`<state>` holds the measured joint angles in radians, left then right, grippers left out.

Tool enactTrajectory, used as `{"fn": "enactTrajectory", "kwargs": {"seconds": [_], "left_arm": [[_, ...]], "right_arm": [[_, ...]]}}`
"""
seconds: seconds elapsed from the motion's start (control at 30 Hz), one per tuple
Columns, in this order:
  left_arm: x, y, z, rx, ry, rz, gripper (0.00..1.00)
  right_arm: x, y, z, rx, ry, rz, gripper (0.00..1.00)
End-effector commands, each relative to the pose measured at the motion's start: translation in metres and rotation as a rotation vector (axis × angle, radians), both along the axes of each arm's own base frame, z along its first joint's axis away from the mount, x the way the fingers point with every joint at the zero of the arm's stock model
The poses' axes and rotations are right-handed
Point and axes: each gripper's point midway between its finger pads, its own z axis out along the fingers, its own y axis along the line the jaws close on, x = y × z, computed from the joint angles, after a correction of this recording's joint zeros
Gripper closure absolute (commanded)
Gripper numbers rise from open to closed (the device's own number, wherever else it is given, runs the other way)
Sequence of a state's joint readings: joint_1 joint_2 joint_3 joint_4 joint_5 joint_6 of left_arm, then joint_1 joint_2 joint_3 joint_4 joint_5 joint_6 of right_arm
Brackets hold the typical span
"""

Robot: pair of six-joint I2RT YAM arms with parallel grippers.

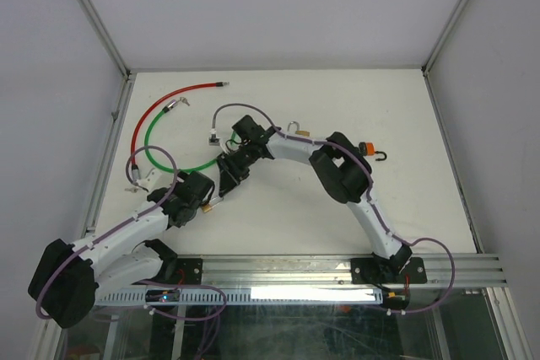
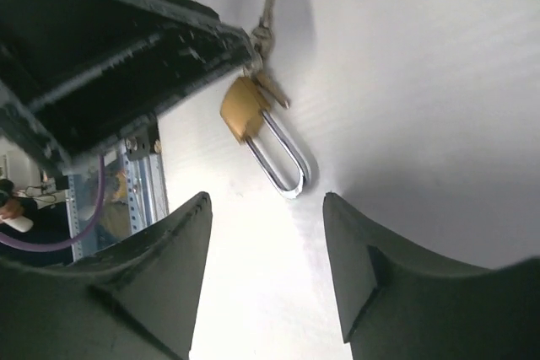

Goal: Lock with the key
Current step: Place the lock at the center of the board, then pick up the lock from the center of the board.

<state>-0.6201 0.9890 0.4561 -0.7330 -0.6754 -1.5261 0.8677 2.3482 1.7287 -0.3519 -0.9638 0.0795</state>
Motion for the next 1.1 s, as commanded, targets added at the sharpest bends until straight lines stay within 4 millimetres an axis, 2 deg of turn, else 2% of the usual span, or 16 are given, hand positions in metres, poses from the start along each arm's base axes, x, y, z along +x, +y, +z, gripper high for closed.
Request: {"fn": "enactTrajectory", "kwargs": {"seconds": [0.0,0.17,0.3,0.4,0.47,0.6,0.73,0.93,1.07], "left_arm": [[0.011,-0.005,0.028,-0.041,-0.076,0.000,0.19],[0.021,-0.014,0.050,-0.059,-0.158,-0.089,0.12],[0.030,-0.025,0.066,-0.073,-0.250,-0.178,0.01],[0.039,-0.039,0.081,-0.099,-0.344,-0.274,0.01],[0.046,-0.053,0.098,-0.133,-0.442,-0.353,0.01],[0.048,-0.078,0.122,-0.169,-0.598,-0.521,0.01],[0.045,-0.104,0.145,-0.196,-0.758,-0.697,0.01],[0.046,-0.129,0.170,-0.212,-0.934,-0.830,0.01],[0.055,-0.149,0.183,-0.180,-0.975,-0.925,0.01]], "right_arm": [[0.023,-0.033,0.072,0.073,-0.207,0.010,0.40],[0.024,-0.093,0.111,0.086,-0.373,0.050,0.39],[0.026,-0.142,0.129,0.092,-0.465,0.026,0.39],[0.027,-0.175,0.144,0.117,-0.530,-0.028,0.39],[0.031,-0.195,0.153,0.137,-0.587,-0.075,0.39],[0.046,-0.238,0.168,0.169,-0.685,-0.207,0.39],[0.047,-0.269,0.176,0.221,-0.732,-0.309,0.38],[0.058,-0.311,0.193,0.285,-0.762,-0.452,0.37],[0.064,-0.323,0.190,0.276,-0.751,-0.495,0.38]]}}
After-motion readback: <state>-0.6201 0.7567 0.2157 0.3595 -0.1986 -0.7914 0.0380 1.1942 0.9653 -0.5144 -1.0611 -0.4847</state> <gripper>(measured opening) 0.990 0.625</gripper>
